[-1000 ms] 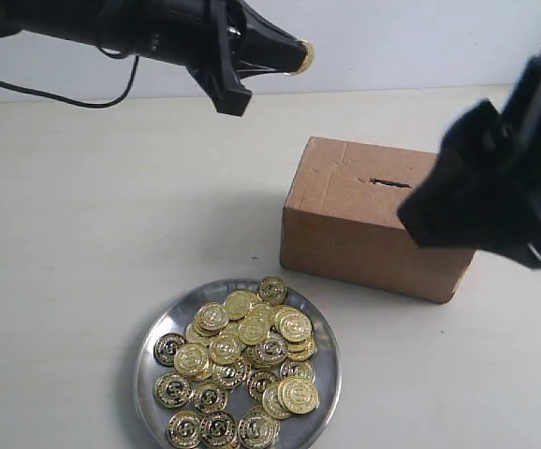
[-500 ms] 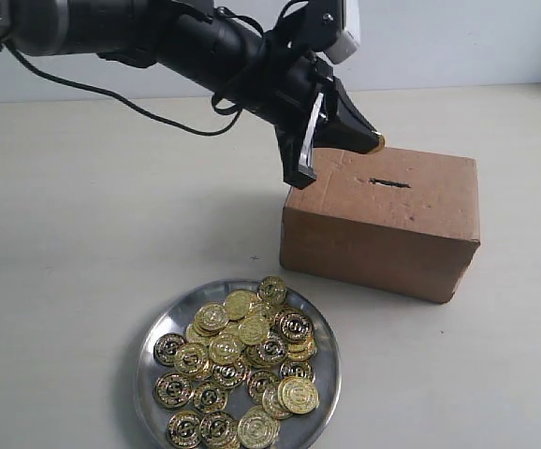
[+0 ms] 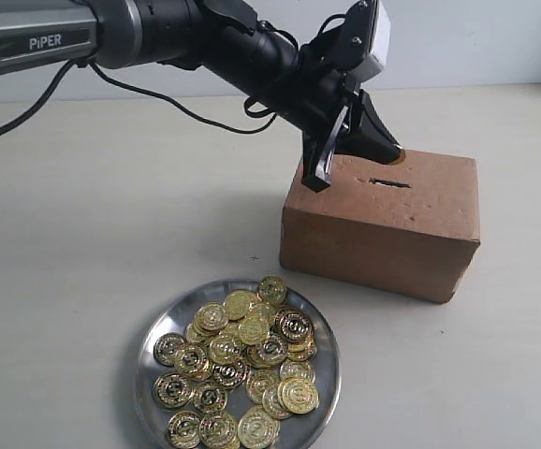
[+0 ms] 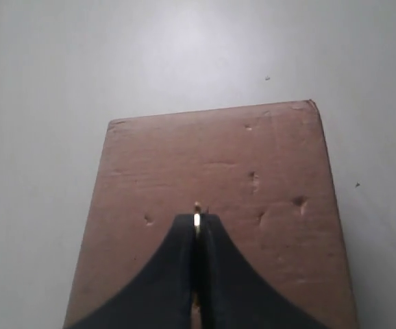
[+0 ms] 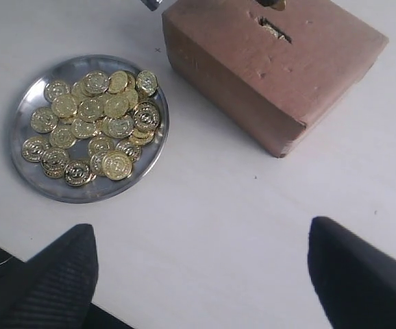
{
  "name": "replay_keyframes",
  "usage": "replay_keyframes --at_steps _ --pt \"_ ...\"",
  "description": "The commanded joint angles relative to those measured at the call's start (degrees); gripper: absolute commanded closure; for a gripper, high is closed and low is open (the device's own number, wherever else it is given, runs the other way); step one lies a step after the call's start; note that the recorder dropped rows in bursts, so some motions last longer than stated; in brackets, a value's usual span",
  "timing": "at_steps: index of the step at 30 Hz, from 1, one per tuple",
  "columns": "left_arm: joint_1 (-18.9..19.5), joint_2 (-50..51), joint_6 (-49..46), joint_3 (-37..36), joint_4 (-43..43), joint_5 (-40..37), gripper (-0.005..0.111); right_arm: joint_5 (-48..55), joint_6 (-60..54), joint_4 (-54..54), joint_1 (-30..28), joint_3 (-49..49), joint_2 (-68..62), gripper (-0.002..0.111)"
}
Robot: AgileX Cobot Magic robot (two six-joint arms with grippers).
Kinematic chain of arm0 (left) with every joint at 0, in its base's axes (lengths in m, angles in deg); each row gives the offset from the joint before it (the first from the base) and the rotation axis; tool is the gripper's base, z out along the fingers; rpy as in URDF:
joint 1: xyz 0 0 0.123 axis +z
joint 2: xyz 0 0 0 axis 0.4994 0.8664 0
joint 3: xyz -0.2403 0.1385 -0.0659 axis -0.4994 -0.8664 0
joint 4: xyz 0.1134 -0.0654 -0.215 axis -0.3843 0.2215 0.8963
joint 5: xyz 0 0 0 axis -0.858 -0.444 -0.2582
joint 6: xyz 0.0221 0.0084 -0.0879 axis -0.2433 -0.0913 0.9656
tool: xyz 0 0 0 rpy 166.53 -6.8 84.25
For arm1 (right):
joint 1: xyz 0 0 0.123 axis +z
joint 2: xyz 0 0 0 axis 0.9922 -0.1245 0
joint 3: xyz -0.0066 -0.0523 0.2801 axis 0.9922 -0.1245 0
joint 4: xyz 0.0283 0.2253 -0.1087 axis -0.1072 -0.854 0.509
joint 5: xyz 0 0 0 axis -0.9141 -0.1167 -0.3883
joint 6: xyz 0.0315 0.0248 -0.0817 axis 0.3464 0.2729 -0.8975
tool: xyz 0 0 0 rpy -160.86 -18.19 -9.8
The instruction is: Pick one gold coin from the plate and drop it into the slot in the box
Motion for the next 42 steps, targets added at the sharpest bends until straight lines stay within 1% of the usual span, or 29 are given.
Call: replay_keyframes --at_steps 1,16,26,28,30,31,33,35,36,38,39,40,42 --pt "-0.3 1.72 0.53 1.59 0.3 -2.18 0.107 -0.44 0.16 0.35 -0.26 -0.3 0.09 0.029" --pt "-0.3 3.18 1.14 1.72 -0.2 -1.7 0.107 -0.44 0.16 -0.13 -0.26 -0.3 0.09 0.029" --pt "-0.3 4.78 1.45 1.72 0.8 0.95 0.106 -0.44 -0.07 -0.81 -0.26 -0.3 0.09 0.029" --pt "-0.3 4.84 1.45 1.72 0.8 1.11 0.101 -0.44 -0.07 -0.81 -0.26 -0.3 0.09 0.029" --pt "-0.3 4.91 1.45 1.72 0.8 1.37 0.091 -0.44 -0.07 -0.81 -0.26 -0.3 0.09 0.029" --pt "-0.3 4.91 1.45 1.72 0.8 1.58 0.085 -0.44 -0.28 -0.81 -0.26 -0.3 0.09 0.029" --pt "-0.3 4.91 1.45 1.72 0.8 1.83 0.076 -0.44 -0.51 -0.81 -0.26 -0.3 0.09 0.029" --pt "-0.3 4.8 1.45 1.72 0.91 2.24 0.069 -0.44 -0.51 -0.81 -0.26 -0.3 0.09 0.029" --pt "-0.3 4.55 1.45 1.72 0.89 2.24 0.068 -0.44 -0.51 -0.81 -0.26 -0.3 0.09 0.029" --pt "-0.3 3.31 1.45 1.72 0.89 2.39 0.072 -0.44 -0.51 -0.81 -0.26 -0.3 0.09 0.029" --pt "-0.3 2.53 1.87 1.72 0.77 2.39 0.077 -0.44 -0.51 -0.81 -0.26 -0.3 0.09 0.029" --pt "-0.3 1.71 3.0 1.72 0.67 2.39 0.084 -0.44 -0.66 -0.62 -0.26 -0.3 0.09 0.029" --pt "-0.3 -0.58 7.54 1.72 -0.52 2.26 0.105 -0.44 -0.66 0.66 -0.26 -0.3 0.09 0.029"
